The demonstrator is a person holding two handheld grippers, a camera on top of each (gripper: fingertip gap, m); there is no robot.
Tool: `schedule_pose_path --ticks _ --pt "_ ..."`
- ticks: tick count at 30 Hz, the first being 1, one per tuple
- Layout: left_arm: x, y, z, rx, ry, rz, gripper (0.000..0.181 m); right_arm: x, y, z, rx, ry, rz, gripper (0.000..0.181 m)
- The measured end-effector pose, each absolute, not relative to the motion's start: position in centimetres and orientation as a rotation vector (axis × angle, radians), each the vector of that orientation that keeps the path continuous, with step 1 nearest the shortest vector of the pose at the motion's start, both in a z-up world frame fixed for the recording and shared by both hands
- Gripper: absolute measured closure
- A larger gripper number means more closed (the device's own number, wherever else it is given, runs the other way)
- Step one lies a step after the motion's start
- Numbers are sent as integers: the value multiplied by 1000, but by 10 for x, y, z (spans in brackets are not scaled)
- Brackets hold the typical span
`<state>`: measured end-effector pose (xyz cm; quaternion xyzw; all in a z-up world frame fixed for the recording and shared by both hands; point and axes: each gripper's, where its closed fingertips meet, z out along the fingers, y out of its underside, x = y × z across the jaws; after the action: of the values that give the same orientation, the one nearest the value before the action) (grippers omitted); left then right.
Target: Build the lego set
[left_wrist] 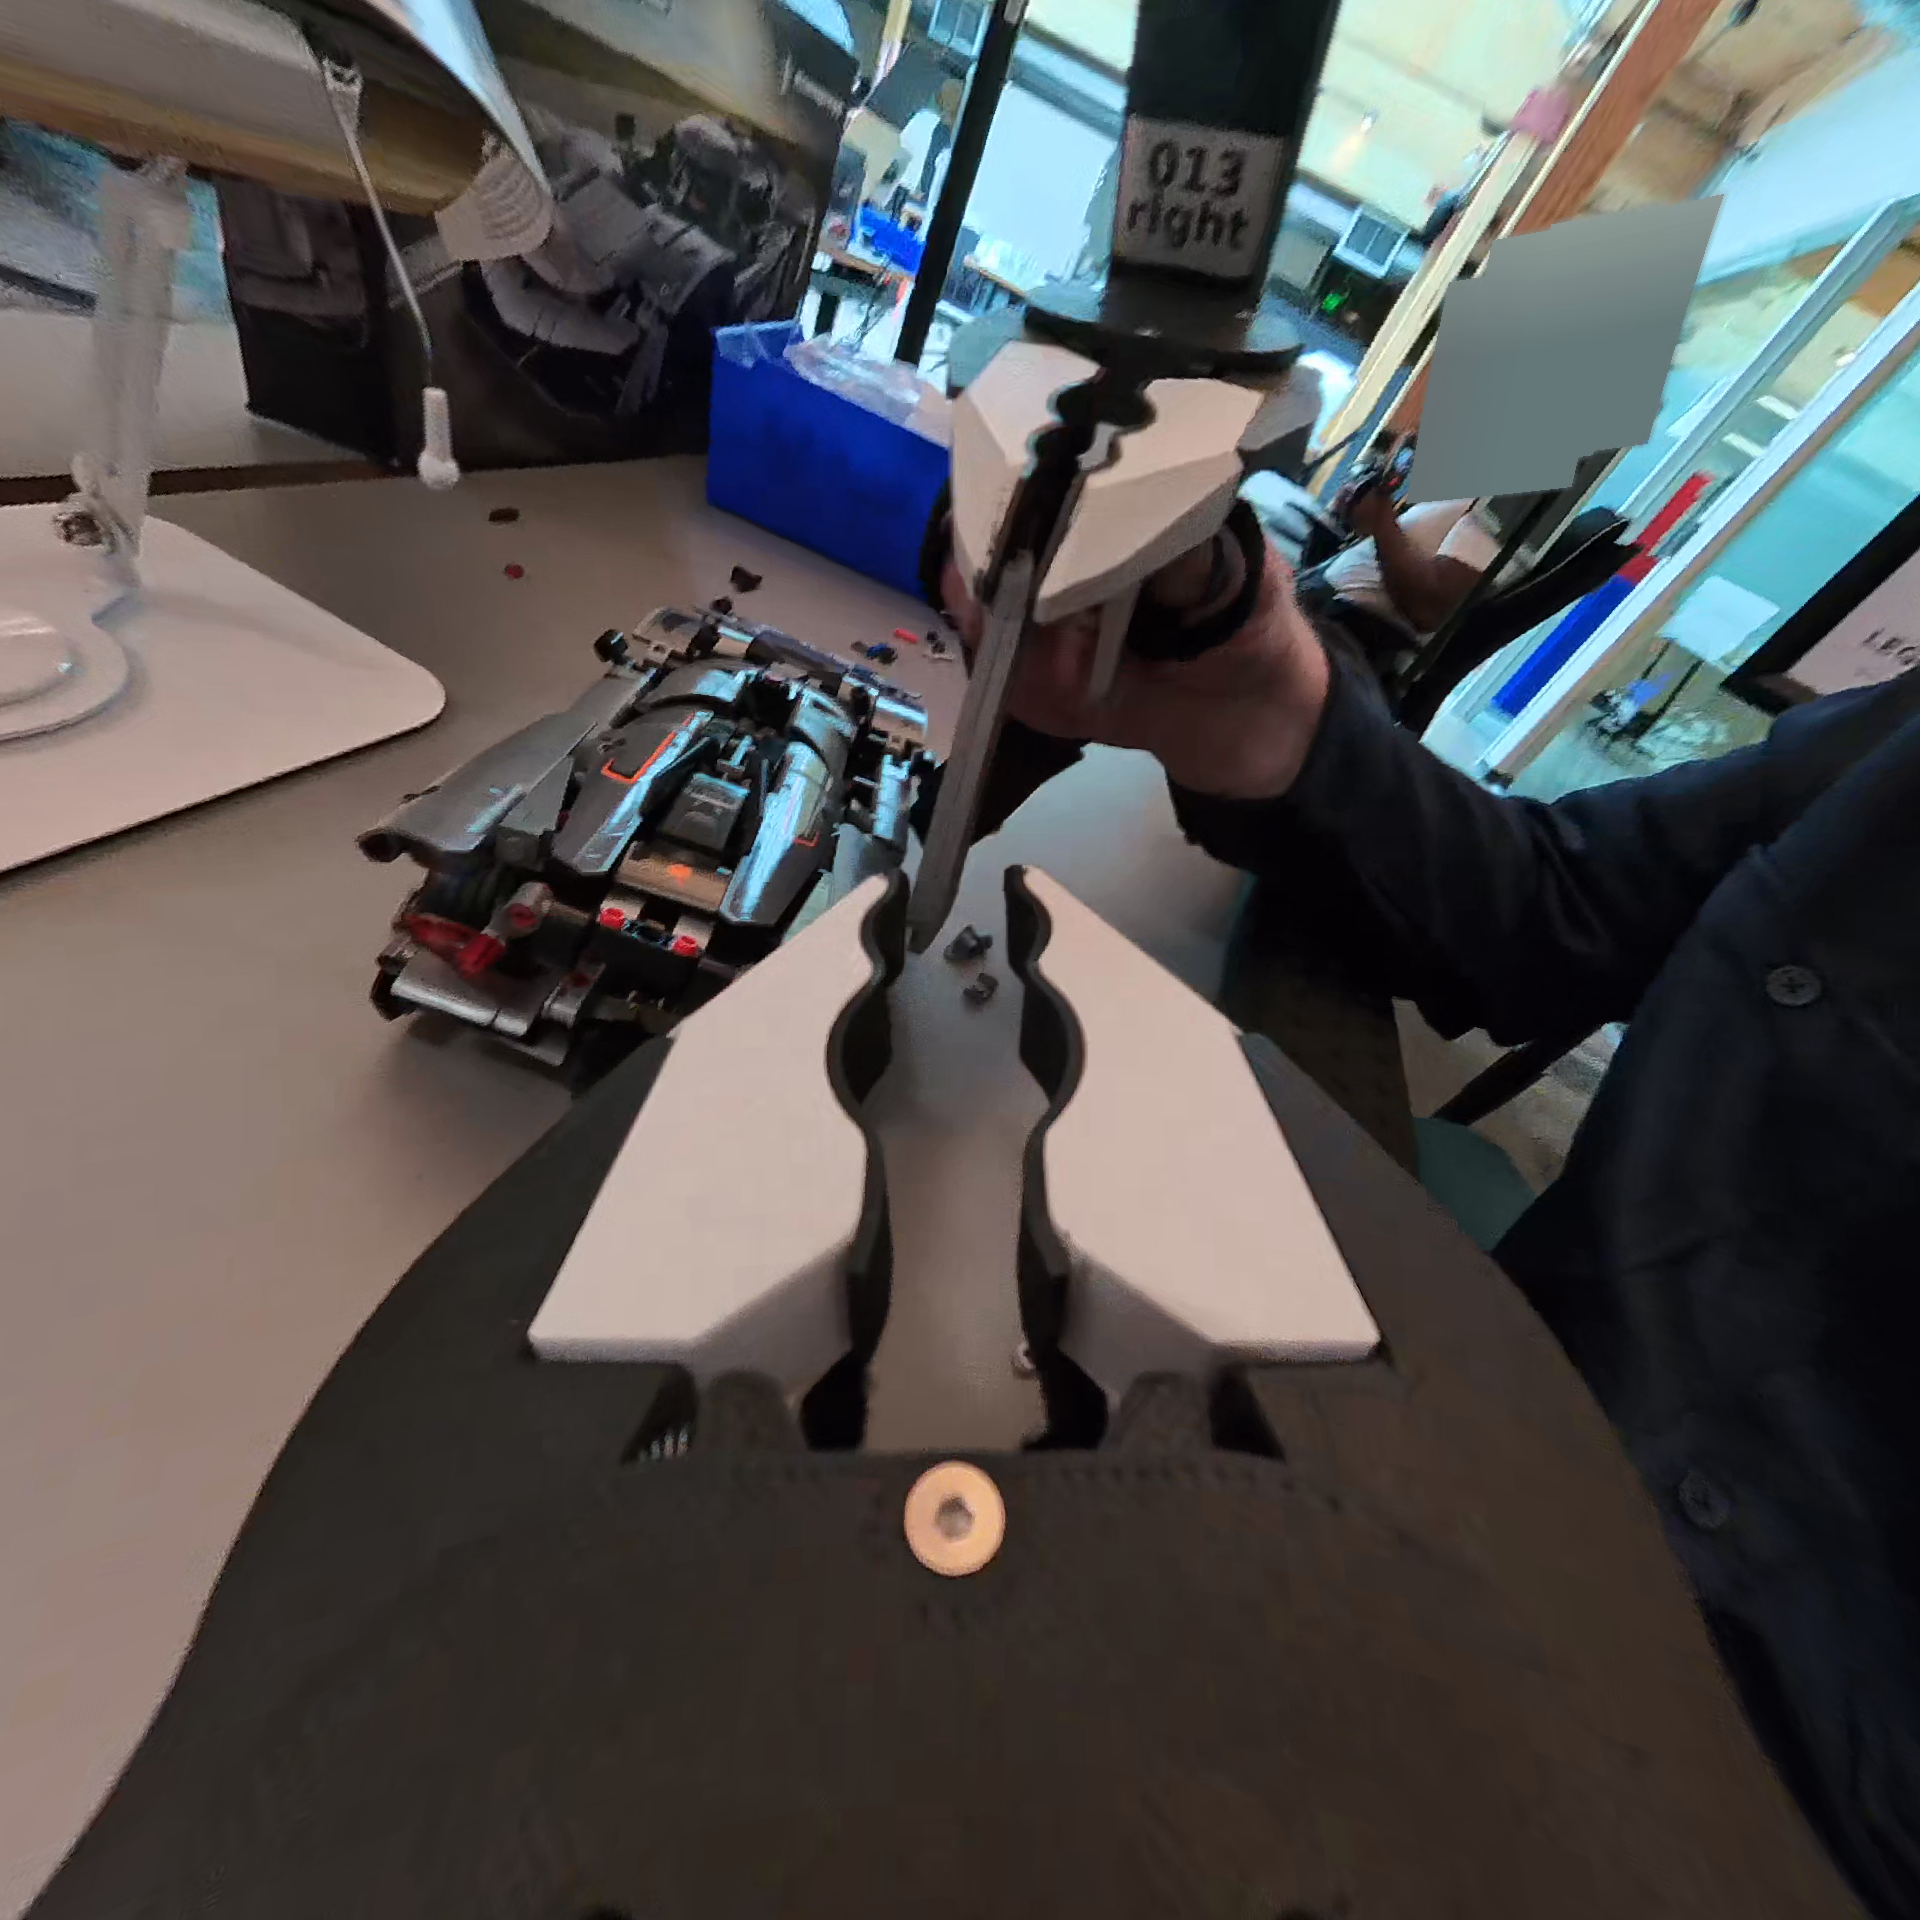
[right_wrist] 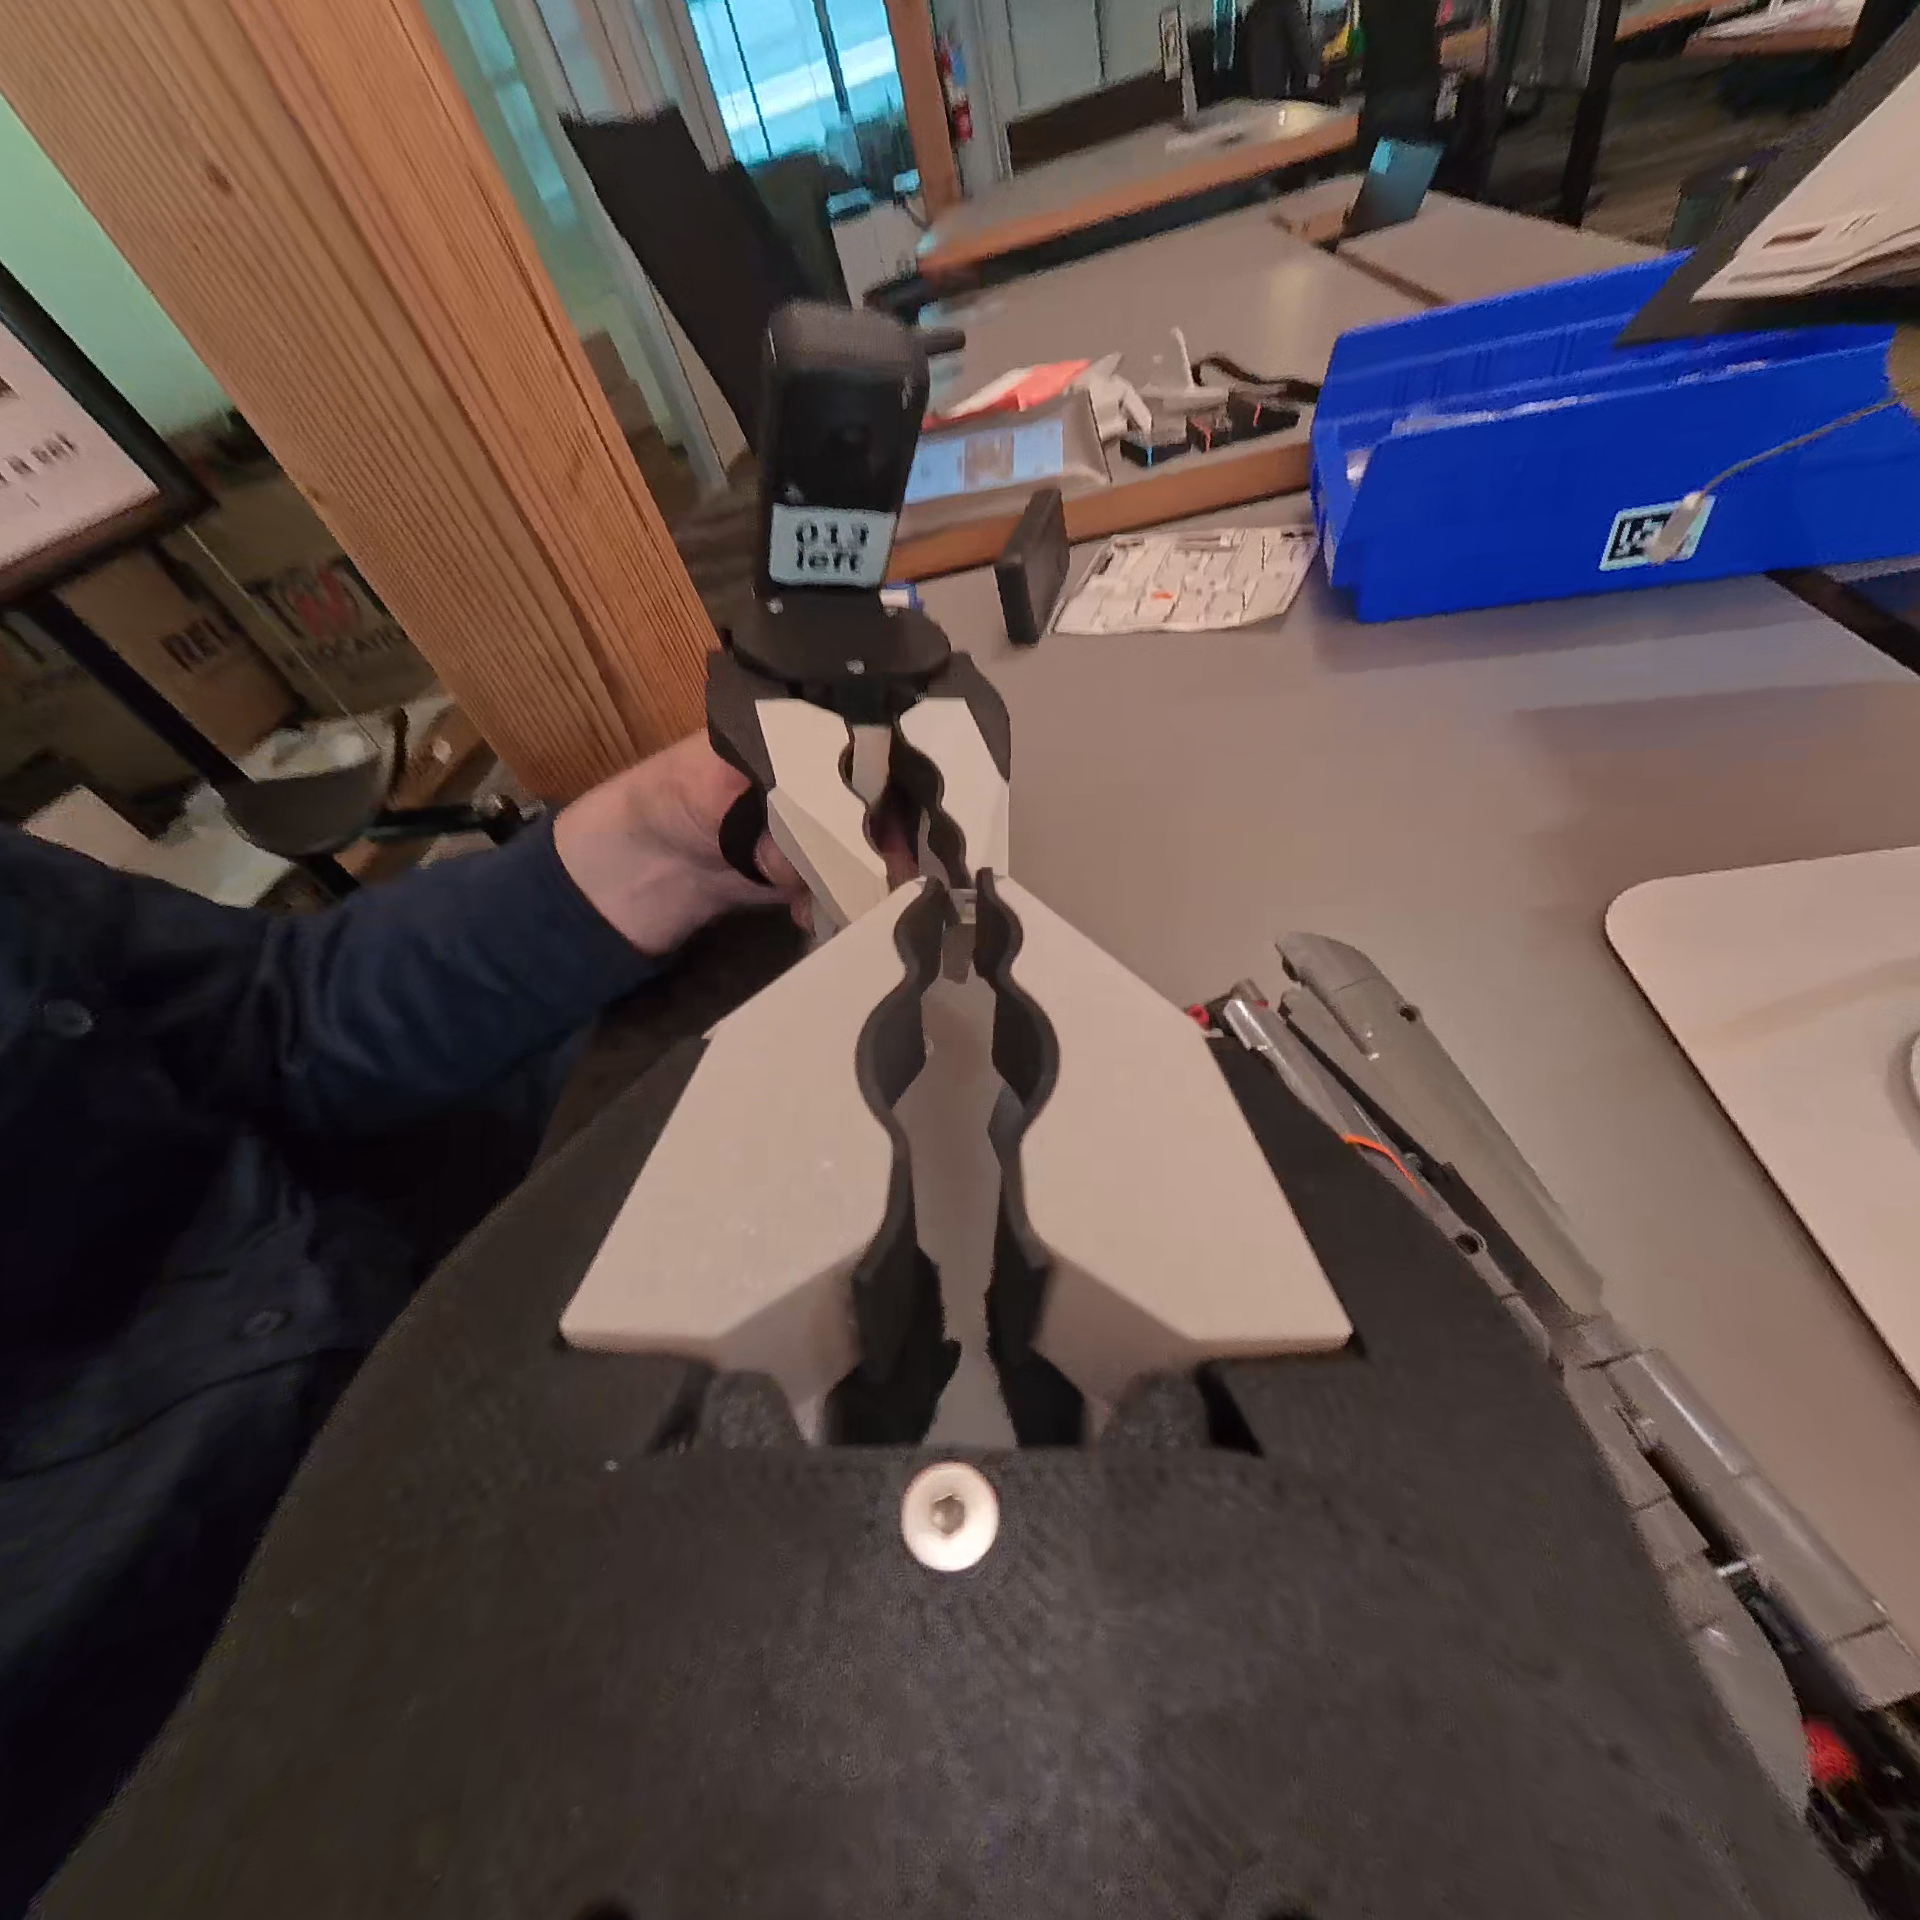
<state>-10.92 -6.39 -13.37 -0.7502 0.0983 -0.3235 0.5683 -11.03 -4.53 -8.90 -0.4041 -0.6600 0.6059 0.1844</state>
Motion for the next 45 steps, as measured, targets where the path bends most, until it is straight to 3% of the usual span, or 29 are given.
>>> schedule_pose_path --ticks 2,20,27,36,45 --pt "-110 -64 -131 -1744 240 -742 174 -109 -45 -85 -1135 -1839 1758 177" --pt "-138 -62 -90 -1581 173 -764 181 -101 -46 -106 -1195 -1989 1678 177" --pt "-149 -52 -93 -1589 85 -724 181 -109 -46 -113 -1217 -1965 1599 177" --pt "-158 -54 -100 -1510 -108 -843 163 -118 -28 -92 -1254 -1738 1701 177" --pt "-139 -42 -90 -1445 -62 -916 172 -124 -39 -102 -1278 -1747 1729 177"
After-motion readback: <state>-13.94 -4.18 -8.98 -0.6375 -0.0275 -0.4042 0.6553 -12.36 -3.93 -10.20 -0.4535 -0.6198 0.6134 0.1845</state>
